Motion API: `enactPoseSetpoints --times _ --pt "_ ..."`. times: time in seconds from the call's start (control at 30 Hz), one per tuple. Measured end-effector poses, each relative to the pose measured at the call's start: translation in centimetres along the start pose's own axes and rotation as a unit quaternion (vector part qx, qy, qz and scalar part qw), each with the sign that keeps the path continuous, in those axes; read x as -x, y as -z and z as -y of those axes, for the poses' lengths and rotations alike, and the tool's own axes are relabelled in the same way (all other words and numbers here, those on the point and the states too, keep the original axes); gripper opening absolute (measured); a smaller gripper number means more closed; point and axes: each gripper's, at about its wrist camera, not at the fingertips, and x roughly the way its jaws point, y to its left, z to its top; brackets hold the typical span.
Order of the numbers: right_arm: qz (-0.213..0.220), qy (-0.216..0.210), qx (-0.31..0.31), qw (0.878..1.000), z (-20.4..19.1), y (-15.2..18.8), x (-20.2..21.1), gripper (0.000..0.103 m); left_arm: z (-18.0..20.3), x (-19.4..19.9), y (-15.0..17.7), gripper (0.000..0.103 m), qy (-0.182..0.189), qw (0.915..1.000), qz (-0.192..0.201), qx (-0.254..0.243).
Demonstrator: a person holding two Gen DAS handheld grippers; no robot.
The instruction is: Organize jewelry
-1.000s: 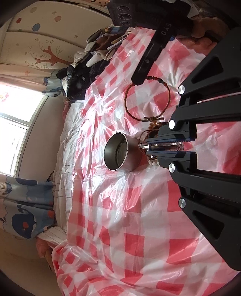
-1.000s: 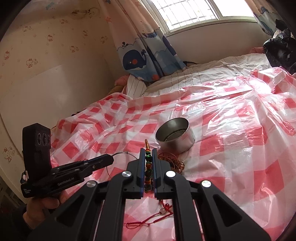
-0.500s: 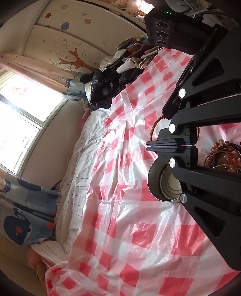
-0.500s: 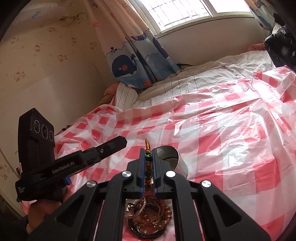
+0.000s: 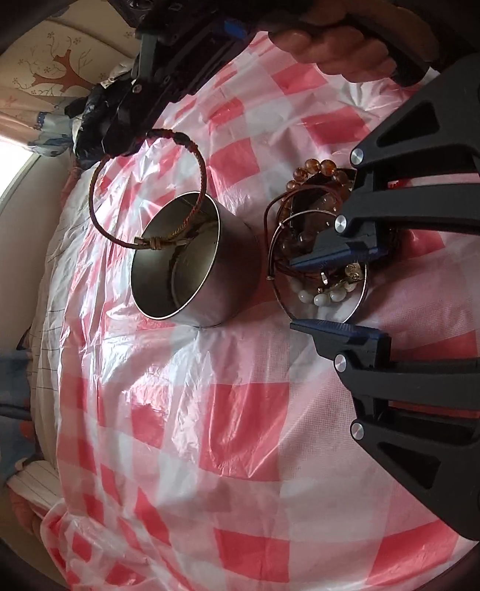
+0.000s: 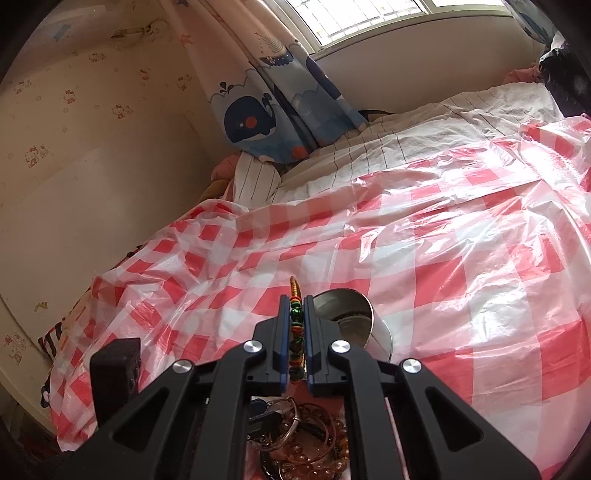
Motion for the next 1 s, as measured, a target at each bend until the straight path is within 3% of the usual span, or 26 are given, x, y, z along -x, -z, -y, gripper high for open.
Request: enactPoseSetpoints --times 0.2,0.3,0.4,0.5,0.53,0.57,0.63,1.0 --pt "-0.001 -0.007 0.0 1.0 -0.3 0.1 0.0 0.008 -1.7 0.4 -0.7 0.022 0.027 0.9982 0.02 0.05" --pt "0.001 -0.01 0.0 1.0 -0.4 0.0 0.1 0.008 -1.3 -0.1 -1.9 0.022 0.001 0.9998 0.007 0.02" --pt "-0.001 -0.009 -0.001 1.0 -0.3 0.0 0.1 0.008 0.1 -1.3 -2.0 0.023 -0.02 0.9987 -0.022 -0.042" --pt "-0.005 -0.005 -0.003 1.0 -0.2 0.1 -0.1 0.008 0.9 -1.5 -1.9 0.023 -0.032 0.9968 -0.026 -0.069" --pt "-0.007 -0.004 -0.004 1.0 -0.2 0.2 -0.3 0.008 1.1 -1.5 -1.8 0.011 -0.034 0.9963 -0.027 -0.074" --pt "-0.008 -0.003 -0.004 1.0 -0.2 0.3 -0.3 0.008 1.3 -1.3 -1.7 0.006 -0.034 0.9961 -0.025 -0.078" --pt "-0.008 -0.002 -0.005 1.0 -0.2 0.2 -0.3 0.008 1.7 -0.5 -1.4 0.003 -0.047 0.9953 -0.01 -0.084" --pt "-0.001 -0.004 -0.003 1.0 -0.6 0.3 0.2 0.008 0.8 5.9 -2.7 0.0 -0.024 0.996 0.084 -0.019"
